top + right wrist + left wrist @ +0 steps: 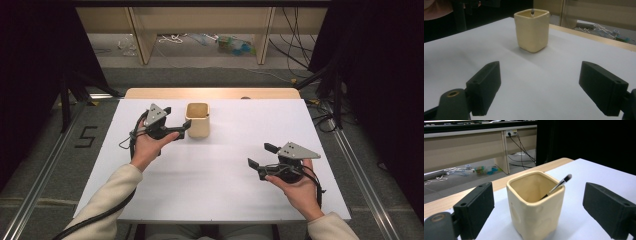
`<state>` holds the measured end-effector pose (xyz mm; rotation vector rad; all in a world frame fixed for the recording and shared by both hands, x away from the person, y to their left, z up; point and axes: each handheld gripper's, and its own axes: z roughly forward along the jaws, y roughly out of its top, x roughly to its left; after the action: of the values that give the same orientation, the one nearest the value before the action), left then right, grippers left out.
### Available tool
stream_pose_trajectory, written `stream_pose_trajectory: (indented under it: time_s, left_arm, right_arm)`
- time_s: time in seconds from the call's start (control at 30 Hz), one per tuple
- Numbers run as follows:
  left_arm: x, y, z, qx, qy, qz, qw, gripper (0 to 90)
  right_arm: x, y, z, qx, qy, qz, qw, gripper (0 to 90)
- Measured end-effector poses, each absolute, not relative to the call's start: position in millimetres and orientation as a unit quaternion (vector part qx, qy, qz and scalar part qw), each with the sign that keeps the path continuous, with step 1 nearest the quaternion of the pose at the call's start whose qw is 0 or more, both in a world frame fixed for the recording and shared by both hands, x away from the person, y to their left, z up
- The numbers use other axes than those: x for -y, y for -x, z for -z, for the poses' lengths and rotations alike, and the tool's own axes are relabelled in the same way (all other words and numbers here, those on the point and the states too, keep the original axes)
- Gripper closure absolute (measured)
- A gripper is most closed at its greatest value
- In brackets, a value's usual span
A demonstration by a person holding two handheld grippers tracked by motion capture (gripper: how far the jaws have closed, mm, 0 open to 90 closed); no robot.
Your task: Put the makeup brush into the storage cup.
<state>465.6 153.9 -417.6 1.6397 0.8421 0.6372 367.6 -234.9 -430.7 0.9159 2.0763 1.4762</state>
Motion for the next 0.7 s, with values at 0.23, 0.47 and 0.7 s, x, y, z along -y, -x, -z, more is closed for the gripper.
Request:
stream_pose_trajectory:
  time_s: [0.23, 0.47, 0.7]
  left_arm:
    - [-160, -451, 415, -0.345, -0.702, -0.269, 0.562, 10.7]
    - [-170, -434, 415, -0.331, -0.709, -0.266, 0.562, 10.5]
    - [-187, -418, 411, -0.323, -0.705, -0.269, 0.571, 10.4]
  right_arm:
    - [235, -367, 430, -0.748, -0.336, -0.533, 0.207, 18.7]
    - [235, -367, 430, -0.750, -0.333, -0.536, 0.199, 18.4]
    - [237, -368, 430, -0.748, -0.326, -0.539, 0.210, 18.2]
